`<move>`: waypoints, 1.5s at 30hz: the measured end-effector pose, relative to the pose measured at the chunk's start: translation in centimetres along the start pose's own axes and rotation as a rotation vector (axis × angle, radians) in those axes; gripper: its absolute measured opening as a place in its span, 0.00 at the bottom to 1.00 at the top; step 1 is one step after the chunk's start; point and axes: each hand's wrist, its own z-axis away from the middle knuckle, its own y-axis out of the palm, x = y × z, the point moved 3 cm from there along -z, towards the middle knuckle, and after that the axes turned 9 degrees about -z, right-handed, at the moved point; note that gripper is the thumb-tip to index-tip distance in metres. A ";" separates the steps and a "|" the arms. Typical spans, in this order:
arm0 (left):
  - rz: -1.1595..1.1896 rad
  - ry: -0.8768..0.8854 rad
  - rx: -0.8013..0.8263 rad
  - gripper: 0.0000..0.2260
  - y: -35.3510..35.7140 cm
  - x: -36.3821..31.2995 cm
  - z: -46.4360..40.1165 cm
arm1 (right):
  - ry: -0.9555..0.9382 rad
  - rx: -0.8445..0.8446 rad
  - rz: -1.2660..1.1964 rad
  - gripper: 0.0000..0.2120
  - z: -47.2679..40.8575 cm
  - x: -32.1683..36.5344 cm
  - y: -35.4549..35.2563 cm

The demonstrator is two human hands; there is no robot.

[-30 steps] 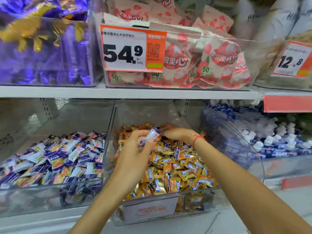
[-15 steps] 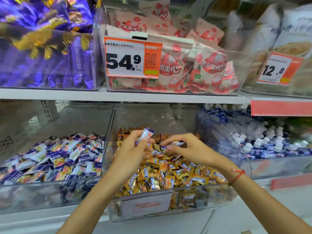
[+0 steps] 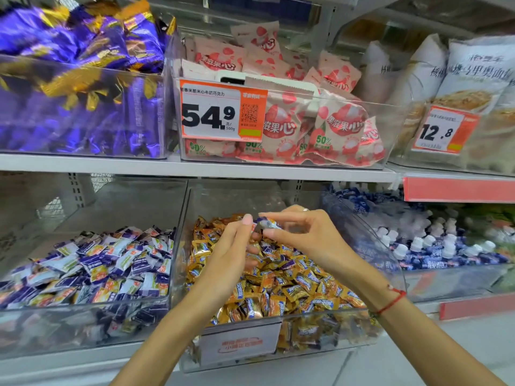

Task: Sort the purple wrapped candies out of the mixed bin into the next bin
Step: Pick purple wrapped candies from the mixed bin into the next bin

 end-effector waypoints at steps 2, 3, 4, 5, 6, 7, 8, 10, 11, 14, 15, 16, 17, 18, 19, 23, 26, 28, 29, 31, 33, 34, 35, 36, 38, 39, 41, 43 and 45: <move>-0.029 0.032 0.016 0.11 -0.1 -0.3 0.4 | -0.006 -0.033 -0.066 0.13 -0.2 0.2 0.6; -0.053 0.052 0.017 0.12 -0.1 -0.3 0.7 | 0.001 -0.023 -0.089 0.14 -0.4 0.4 0.9; -0.072 0.080 -0.002 0.12 -0.3 -0.3 0.9 | 0.009 0.013 -0.101 0.15 -0.5 0.4 1.2; -0.087 0.117 -0.034 0.11 -0.5 -0.5 1.2 | 0.023 0.072 -0.125 0.15 -0.6 0.5 1.6; -0.090 0.165 -0.074 0.10 -0.7 -0.7 1.3 | 0.041 0.146 -0.156 0.15 -0.5 0.7 1.9; -0.085 0.210 -0.115 0.08 -1.1 -1.0 1.4 | 0.056 0.217 -0.185 0.17 -0.5 1.1 2.1; -0.080 0.245 -0.156 0.06 -1.5 -1.3 1.4 | 0.068 0.265 -0.205 0.19 -0.6 1.3 2.2; -0.108 0.301 -0.250 0.05 -3.0 -1.9 1.6 | 0.093 0.251 -0.213 0.21 -1.2 1.1 1.9; -0.151 0.329 -0.304 0.06 -4.0 -2.1 1.8 | 0.118 0.198 -0.189 0.20 -1.9 0.4 1.4; -0.426 0.356 -0.451 0.08 -7.6 -2.1 2.0 | 0.232 0.096 0.146 0.14 -4.5 -4.0 -0.4; -0.549 0.343 -0.486 0.06 -8.9 -1.8 1.8 | 0.258 0.143 0.308 0.12 -5.3 -5.5 -0.7; -0.661 0.319 -0.505 0.05 -10.1 -1.2 1.5 | 0.277 0.216 0.458 0.10 -6.0 -7.0 -0.9; -0.751 0.279 -0.506 0.05 -11.1 -0.5 1.1 | 0.299 0.296 0.578 0.10 -6.6 -8.3 -1.0; -0.816 0.228 -0.491 0.09 -12.0 0.3 0.6 | 0.319 0.369 0.673 0.12 -7.0 -9.4 -0.9; -0.864 0.165 -0.458 0.13 -12.7 1.1 0.1 | 0.331 0.433 0.757 0.14 -7.4 -10.3 -0.7; -0.915 0.032 -0.288 0.34 -12.9 2.4 -0.4 | 0.295 0.444 0.960 0.12 -8.1 -11.9 -0.5; -0.783 0.045 -0.225 0.31 -10.3 1.8 0.4 | 0.258 0.327 0.865 0.04 -7.5 -11.8 -0.8; -0.786 0.070 -0.178 0.29 -8.4 1.9 0.9 | 0.278 0.200 0.651 0.07 -6.8 -10.7 -1.6; -0.798 0.075 -0.166 0.28 -7.9 2.1 1.0 | 0.302 0.141 0.494 0.07 -6.4 -10.0 -2.0; -0.782 0.057 -0.195 0.27 -7.6 2.3 1.3 | 0.382 0.099 0.177 0.02 -5.3 -8.5 -2.6; -0.761 0.041 -0.232 0.25 -7.7 2.2 1.4 | 0.457 0.110 0.164 0.07 -4.8 -8.0 -3.6; -0.767 0.045 -0.238 0.25 -7.7 2.2 1.5 | 0.493 0.132 0.242 0.12 -4.7 -8.2 -4.1; -0.777 0.052 -0.236 0.24 -7.6 2.2 1.5 | 0.509 0.164 0.344 0.15 -4.6 -8.4 -4.4; -0.784 0.057 -0.231 0.24 -7.5 2.2 1.6 | 0.503 0.212 0.457 0.18 -4.7 -8.6 -4.5; -0.788 0.062 -0.222 0.23 -7.5 2.1 1.6 | 0.443 0.353 0.699 0.22 -5.1 -9.0 -4.4; -0.792 0.063 -0.220 0.22 -7.5 2.0 1.6 | 0.428 0.435 0.798 0.23 -5.3 -9.5 -4.1; -0.813 0.060 -0.215 0.21 -7.5 1.9 1.6 | 0.481 0.535 0.880 0.24 -5.8 -10.7 -3.6; -0.836 0.058 -0.210 0.21 -7.4 1.8 1.6 | 0.528 0.548 0.890 0.20 -6.1 -11.3 -3.1; -0.845 0.057 -0.207 0.20 -7.3 1.8 1.5 | 0.453 0.526 0.957 0.13 -6.3 -10.8 -2.9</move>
